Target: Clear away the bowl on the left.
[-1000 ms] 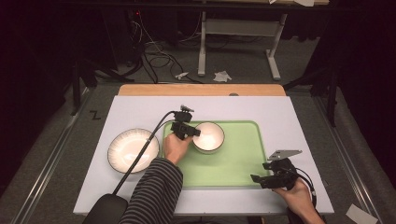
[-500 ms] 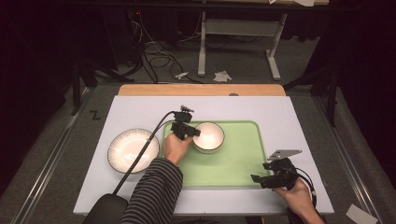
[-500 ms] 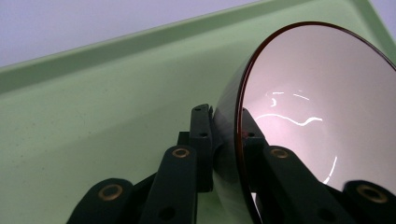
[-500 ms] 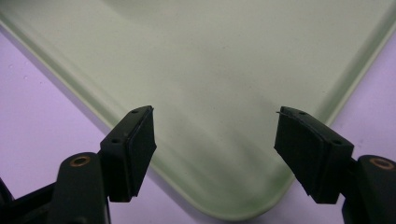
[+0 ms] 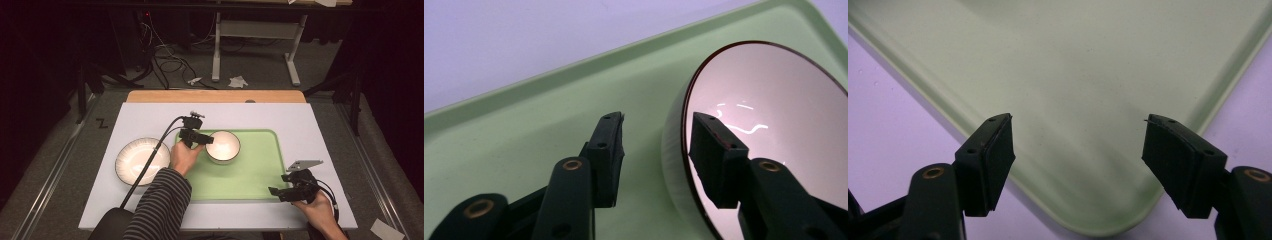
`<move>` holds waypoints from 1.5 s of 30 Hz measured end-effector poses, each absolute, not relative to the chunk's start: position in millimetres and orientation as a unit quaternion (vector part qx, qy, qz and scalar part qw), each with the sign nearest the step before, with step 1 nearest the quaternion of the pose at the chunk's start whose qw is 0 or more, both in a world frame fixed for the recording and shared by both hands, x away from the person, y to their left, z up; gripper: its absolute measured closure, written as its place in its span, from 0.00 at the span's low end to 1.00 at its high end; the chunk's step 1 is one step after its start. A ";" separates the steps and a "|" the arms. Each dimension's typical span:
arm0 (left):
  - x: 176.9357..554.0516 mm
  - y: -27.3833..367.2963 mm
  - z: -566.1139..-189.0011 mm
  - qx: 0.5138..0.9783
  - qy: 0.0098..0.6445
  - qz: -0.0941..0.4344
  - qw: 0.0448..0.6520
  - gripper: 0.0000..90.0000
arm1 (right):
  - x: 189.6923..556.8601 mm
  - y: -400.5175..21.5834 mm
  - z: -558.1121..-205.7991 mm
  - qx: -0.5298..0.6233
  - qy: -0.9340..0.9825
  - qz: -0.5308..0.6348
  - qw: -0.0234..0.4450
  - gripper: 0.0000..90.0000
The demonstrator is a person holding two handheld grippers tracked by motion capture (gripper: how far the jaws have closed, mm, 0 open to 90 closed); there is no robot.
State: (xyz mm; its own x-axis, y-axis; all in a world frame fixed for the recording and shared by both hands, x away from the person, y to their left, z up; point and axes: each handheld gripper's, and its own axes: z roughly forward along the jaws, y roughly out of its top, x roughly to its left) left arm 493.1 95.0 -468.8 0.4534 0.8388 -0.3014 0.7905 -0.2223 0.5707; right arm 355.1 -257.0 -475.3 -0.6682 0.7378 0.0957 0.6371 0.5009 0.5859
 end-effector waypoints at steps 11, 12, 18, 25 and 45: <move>482.8 106.6 -446.0 0.787 0.507 0.054 0.349 0.57 | 354.9 -256.7 -475.3 0.392 0.865 0.301 0.084 0.33; 482.8 106.6 -446.0 0.787 0.507 0.054 0.349 0.57 | 354.9 -256.7 -475.3 0.392 0.865 0.301 0.084 0.33; 478.1 113.2 -435.2 0.786 0.498 0.060 0.361 0.56 | 355.4 -257.0 -475.2 0.398 0.863 0.302 0.081 0.33; 467.0 119.4 -421.9 0.796 0.482 0.072 0.360 0.56 | 355.4 -256.7 -475.5 0.393 0.866 0.299 0.082 0.33; 450.7 149.2 -408.5 0.792 0.481 0.101 0.363 0.55 | 355.4 -256.3 -475.3 0.398 0.865 0.297 0.078 0.33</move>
